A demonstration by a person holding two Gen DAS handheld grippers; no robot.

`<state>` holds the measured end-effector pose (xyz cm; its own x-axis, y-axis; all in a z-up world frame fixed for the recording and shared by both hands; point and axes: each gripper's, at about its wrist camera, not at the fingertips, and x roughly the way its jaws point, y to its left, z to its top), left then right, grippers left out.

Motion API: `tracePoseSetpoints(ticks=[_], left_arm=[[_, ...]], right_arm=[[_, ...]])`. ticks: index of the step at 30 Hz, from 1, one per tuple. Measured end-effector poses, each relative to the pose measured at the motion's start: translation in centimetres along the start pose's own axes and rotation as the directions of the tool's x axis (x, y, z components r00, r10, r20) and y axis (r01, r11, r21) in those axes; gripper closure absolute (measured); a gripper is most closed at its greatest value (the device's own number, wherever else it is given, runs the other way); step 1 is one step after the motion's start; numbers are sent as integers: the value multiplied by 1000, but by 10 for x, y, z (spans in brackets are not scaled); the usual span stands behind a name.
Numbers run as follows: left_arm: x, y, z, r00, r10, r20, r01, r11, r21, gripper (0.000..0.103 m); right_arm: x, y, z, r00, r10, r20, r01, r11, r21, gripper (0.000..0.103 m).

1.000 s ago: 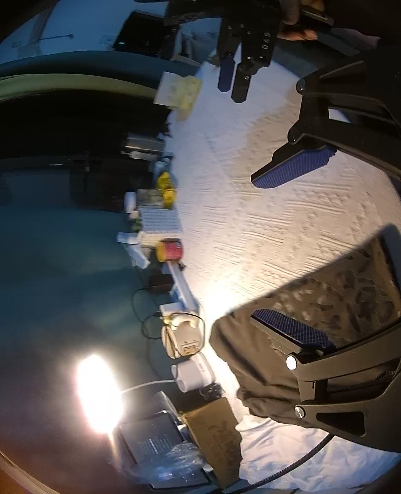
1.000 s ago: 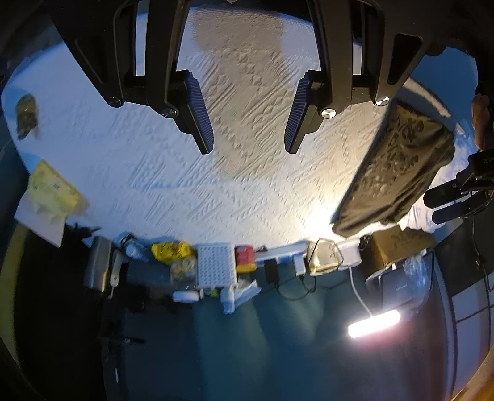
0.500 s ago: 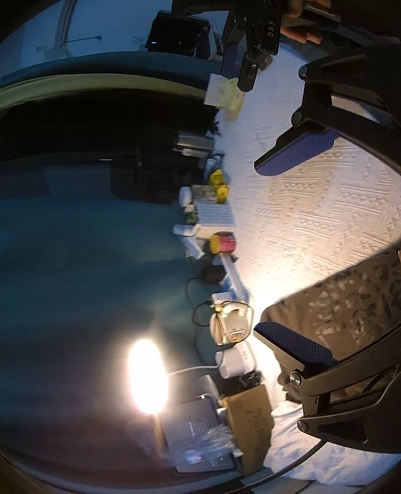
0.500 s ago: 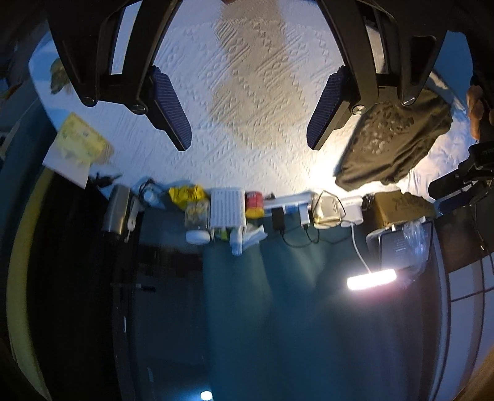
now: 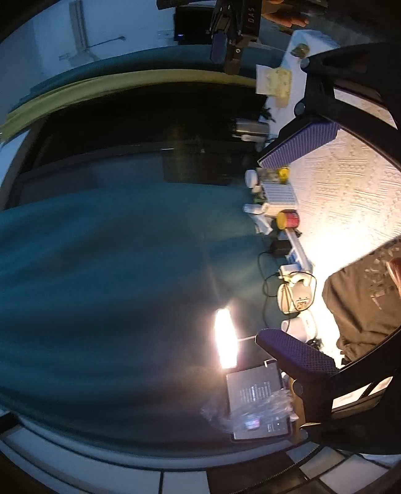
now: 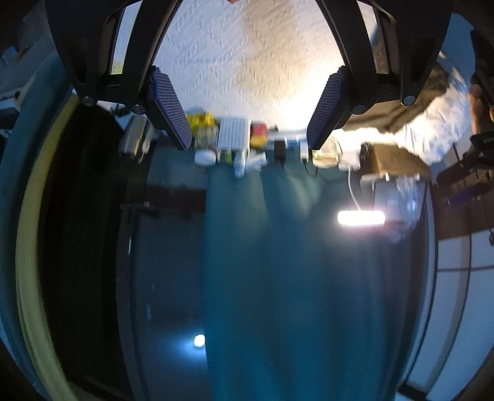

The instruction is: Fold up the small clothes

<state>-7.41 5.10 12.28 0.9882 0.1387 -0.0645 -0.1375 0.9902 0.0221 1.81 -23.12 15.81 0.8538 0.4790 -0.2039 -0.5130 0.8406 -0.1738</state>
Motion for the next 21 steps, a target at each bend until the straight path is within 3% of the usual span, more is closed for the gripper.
tracePoseSetpoints(ticks=[7,11,16,21], left_arm=[[-8,18,7,996,86,21,-84,992,-91,1],[-7,24,1,999,50,-17,-51,992,-111,1],[-7,27,-10,998,63,-22,-65,992,-106,1],[2,33,-17,993,93,-69,-101,988,-115,1]], right_arm=[[-25,0,15,994,-4,106,3,1000,15,23],[-32,-1,19,990,-3,142,0,1000,25,23],[-29,-1,16,989,2,149,-10,998,54,23],[-12,4,9,995,24,97,-29,998,54,23]])
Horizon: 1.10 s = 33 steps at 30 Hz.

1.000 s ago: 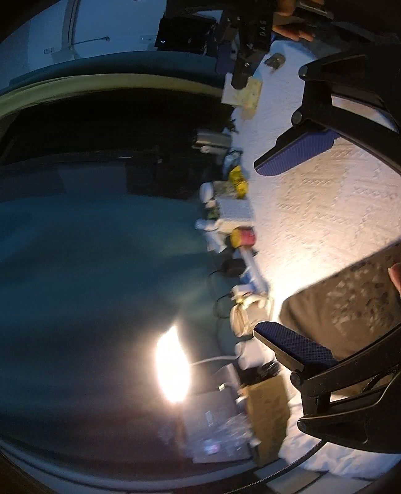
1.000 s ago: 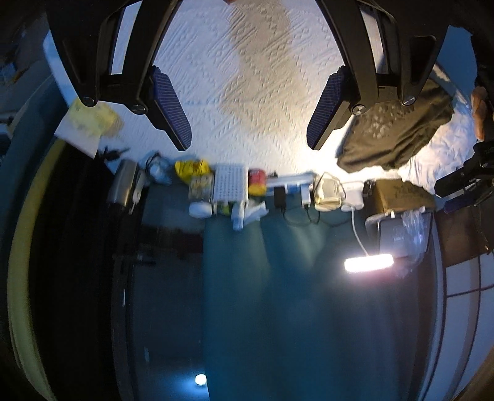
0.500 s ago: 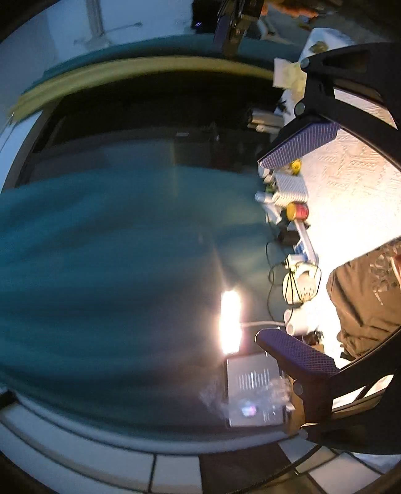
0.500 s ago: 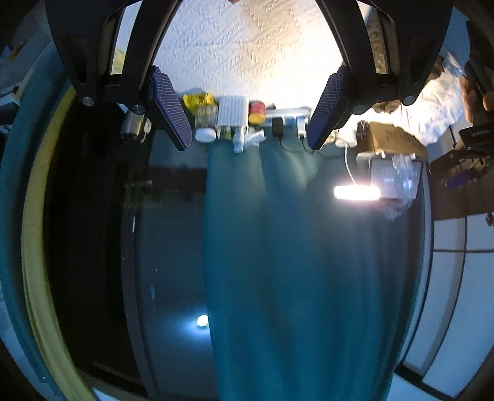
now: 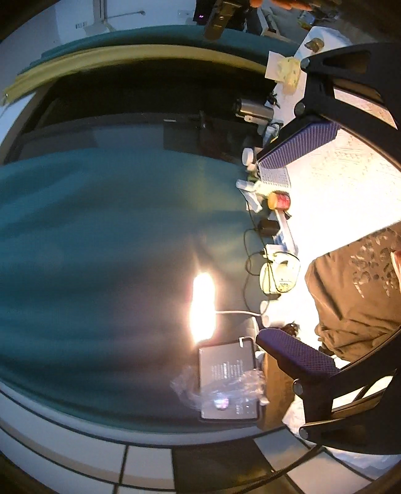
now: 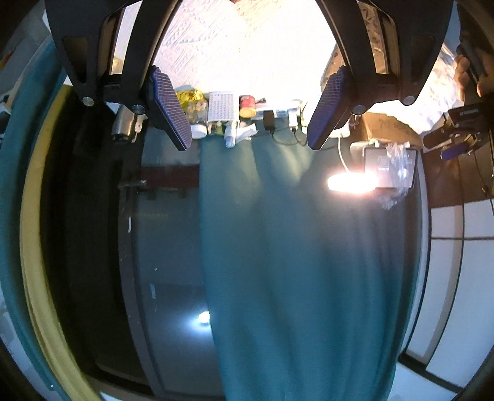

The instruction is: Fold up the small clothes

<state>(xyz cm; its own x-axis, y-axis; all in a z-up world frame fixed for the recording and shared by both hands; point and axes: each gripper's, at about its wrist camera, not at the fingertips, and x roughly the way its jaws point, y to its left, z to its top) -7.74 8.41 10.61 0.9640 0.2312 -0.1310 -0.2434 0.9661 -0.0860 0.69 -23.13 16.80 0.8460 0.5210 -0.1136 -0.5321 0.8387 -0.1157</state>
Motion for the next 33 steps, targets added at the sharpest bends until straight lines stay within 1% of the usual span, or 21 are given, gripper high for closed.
tracePoseSetpoints(ticks=[3,5,11,20,33], left_arm=[[4,4,-4,1000,7,-5,-7,1000,-12,1],[9,5,-8,1000,24,-15,-25,1000,-11,1],[13,4,-13,999,29,-26,-29,1000,-5,1],[19,2,-14,999,14,-46,-15,1000,-7,1],[18,2,-12,999,10,-39,-10,1000,-3,1]], right_arm=[[8,2,-5,999,7,-33,-7,1000,3,23],[14,2,-8,999,13,-50,-13,1000,8,23],[19,3,-14,997,24,-71,-23,1000,12,23],[17,4,-15,998,26,-58,-26,1000,4,23],[18,4,-18,997,20,-72,-21,1000,-12,23]])
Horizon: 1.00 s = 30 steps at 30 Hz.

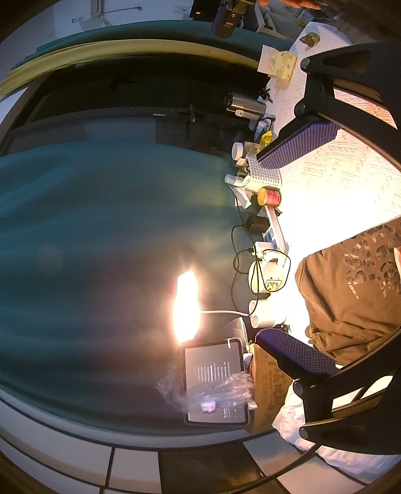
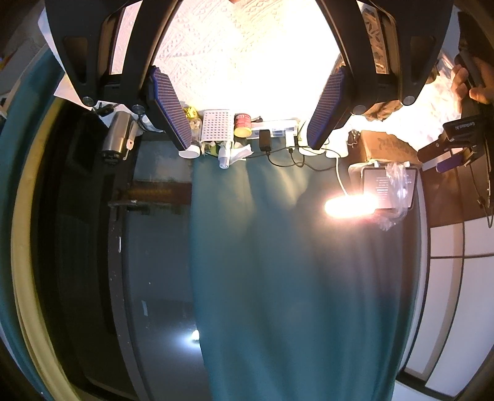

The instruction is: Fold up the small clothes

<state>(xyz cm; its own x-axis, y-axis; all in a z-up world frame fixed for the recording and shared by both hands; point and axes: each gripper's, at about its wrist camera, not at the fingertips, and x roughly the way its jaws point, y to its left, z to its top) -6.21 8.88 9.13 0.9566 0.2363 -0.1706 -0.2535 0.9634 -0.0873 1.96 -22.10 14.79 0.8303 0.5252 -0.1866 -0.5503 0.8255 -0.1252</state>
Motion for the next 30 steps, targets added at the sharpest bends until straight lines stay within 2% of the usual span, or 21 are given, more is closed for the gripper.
tracePoseSetpoints(ticks=[30], left_arm=[[1,-2,0,1000,-9,-1,9,1000,-1,1]], right_arm=[[1,-4,-5,999,-27,-23,27,1000,8,23]])
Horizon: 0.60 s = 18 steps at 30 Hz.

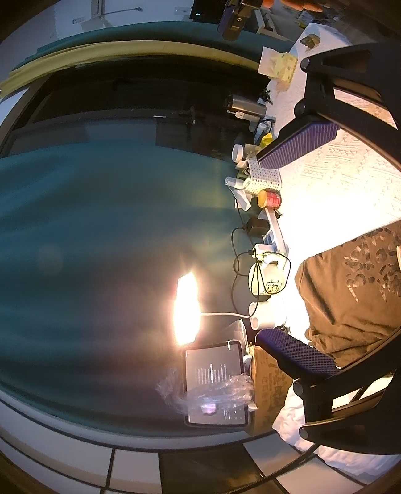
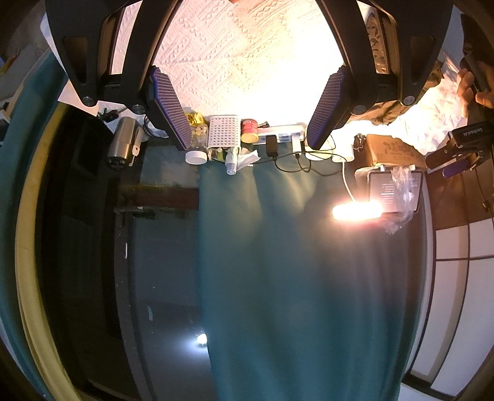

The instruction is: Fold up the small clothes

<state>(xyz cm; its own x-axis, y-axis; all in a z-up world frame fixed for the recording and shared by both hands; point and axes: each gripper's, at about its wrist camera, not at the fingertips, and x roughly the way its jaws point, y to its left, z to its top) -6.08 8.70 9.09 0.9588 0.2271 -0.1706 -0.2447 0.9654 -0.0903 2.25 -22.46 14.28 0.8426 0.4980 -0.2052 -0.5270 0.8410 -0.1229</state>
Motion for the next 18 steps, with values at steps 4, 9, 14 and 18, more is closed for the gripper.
tracePoseSetpoints(ticks=[4,9,14,18], left_arm=[[0,0,1,1000,1,0,-1,1000,-4,1],[0,-2,1,1000,2,-2,-2,1000,-4,1],[0,-3,0,1000,0,-4,0,1000,2,1],[0,-3,0,1000,2,-6,-2,1000,2,1]], right_arm=[[0,0,0,1000,-2,0,2,1000,-1,23],[0,0,0,1000,-5,-1,5,1000,-1,23],[0,0,-1,1000,-10,-2,10,1000,3,23],[-1,0,-2,1000,-12,-1,12,1000,-1,23]])
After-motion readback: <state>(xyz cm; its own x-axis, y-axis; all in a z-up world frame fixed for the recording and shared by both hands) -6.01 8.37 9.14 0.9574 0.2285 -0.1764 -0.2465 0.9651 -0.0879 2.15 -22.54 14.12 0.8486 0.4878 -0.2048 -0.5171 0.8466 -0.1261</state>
